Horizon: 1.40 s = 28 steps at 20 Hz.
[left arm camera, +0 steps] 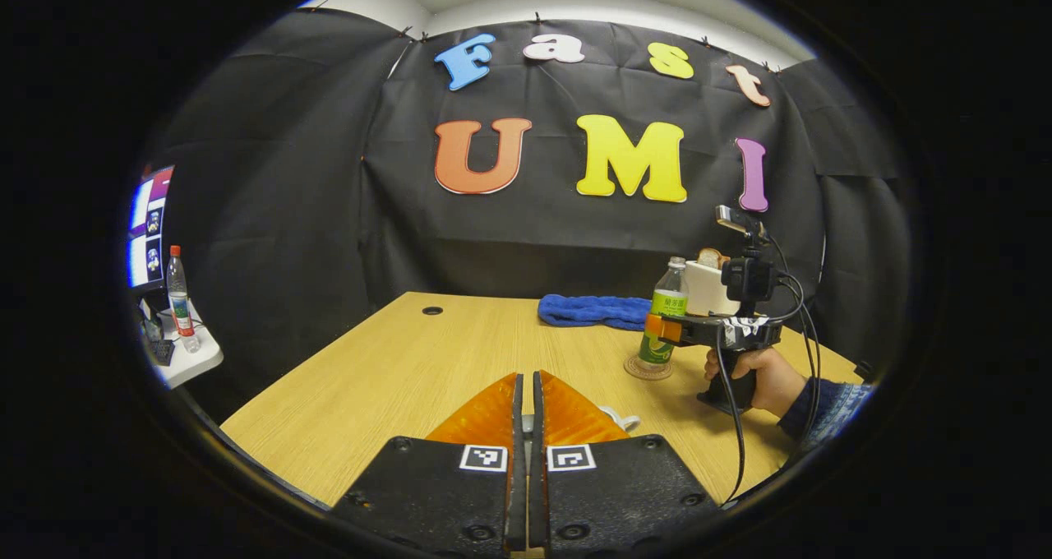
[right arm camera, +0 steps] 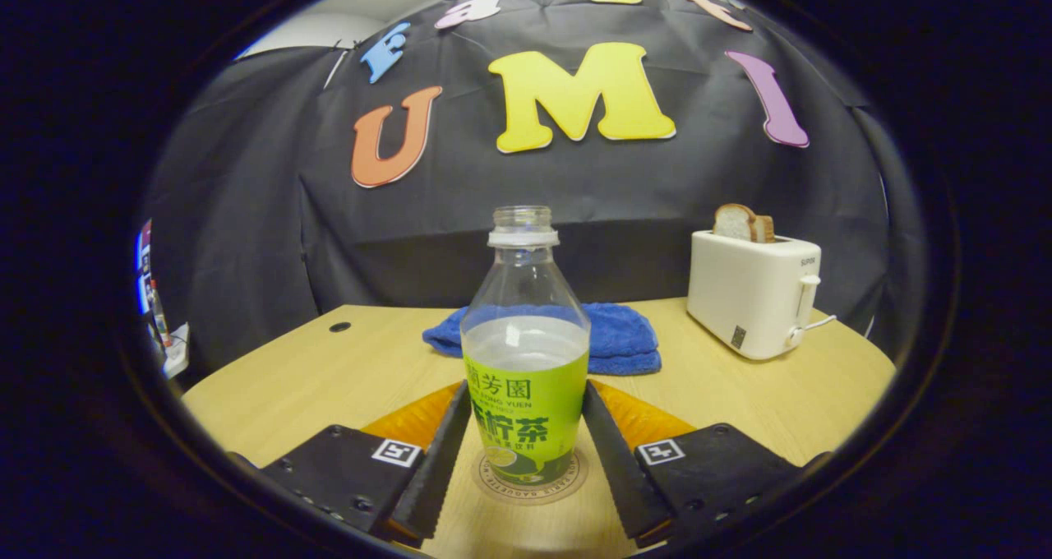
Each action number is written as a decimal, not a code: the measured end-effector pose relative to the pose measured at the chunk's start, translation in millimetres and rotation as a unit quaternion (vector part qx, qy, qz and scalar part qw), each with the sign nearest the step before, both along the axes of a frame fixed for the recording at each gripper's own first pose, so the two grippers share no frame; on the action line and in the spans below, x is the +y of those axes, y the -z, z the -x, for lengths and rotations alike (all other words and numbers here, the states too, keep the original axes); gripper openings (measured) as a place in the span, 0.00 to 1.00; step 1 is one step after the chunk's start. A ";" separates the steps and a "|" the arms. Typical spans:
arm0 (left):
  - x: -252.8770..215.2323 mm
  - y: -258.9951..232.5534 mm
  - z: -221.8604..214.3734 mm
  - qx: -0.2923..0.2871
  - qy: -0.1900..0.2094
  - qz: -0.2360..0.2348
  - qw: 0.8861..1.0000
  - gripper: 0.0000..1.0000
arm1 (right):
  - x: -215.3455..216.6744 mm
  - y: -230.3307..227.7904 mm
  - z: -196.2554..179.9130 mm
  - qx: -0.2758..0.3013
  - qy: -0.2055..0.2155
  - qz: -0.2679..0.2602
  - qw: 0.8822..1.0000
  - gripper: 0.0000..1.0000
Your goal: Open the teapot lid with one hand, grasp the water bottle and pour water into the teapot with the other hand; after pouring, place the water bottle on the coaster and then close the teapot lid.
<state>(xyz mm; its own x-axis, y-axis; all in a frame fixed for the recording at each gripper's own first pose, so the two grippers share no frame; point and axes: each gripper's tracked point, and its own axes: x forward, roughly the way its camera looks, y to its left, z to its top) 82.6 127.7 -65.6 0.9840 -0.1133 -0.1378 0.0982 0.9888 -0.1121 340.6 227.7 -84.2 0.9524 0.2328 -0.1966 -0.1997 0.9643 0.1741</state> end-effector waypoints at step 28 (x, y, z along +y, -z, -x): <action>-68.8 54.6 -76.0 0.004 0.025 0.024 0.999 0.04 | -158.1 5.3 212.2 -0.138 0.017 -0.008 0.990 0.96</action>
